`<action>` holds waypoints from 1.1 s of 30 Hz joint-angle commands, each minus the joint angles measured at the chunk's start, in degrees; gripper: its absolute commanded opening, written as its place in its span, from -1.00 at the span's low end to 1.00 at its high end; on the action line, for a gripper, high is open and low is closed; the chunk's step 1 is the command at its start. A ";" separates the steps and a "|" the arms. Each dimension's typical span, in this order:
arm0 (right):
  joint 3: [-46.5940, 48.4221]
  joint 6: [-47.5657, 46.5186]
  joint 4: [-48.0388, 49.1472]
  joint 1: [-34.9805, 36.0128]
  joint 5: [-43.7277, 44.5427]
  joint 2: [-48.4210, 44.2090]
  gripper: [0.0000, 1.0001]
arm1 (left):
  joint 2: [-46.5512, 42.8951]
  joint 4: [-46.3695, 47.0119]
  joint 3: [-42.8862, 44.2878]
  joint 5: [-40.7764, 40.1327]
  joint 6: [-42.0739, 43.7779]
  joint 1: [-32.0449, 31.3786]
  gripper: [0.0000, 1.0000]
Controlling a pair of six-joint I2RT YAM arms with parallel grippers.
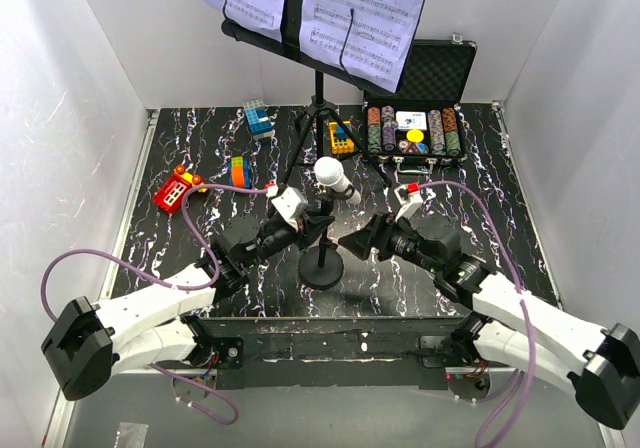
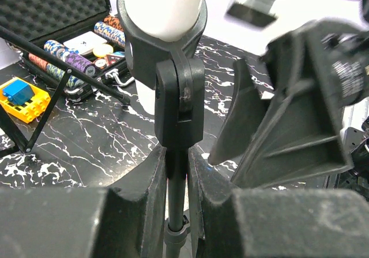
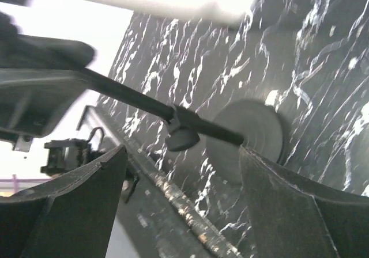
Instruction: Pack up the instrument practice props
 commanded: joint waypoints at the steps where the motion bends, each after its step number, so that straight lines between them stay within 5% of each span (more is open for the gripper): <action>1: -6.00 21.99 15.37 -3.93 -14.82 3.85 0.71 | 0.90 -3.66 -0.18 -3.63 0.82 -2.22 -1.00; 10: -10.93 35.28 34.90 -4.73 -19.49 14.67 0.53 | -2.26 -2.78 -2.90 -10.49 1.70 -4.16 -1.00; 33: -9.53 39.68 46.51 -5.08 -19.49 27.51 -0.06 | -5.34 -3.58 -4.48 -10.49 1.44 -4.69 -1.00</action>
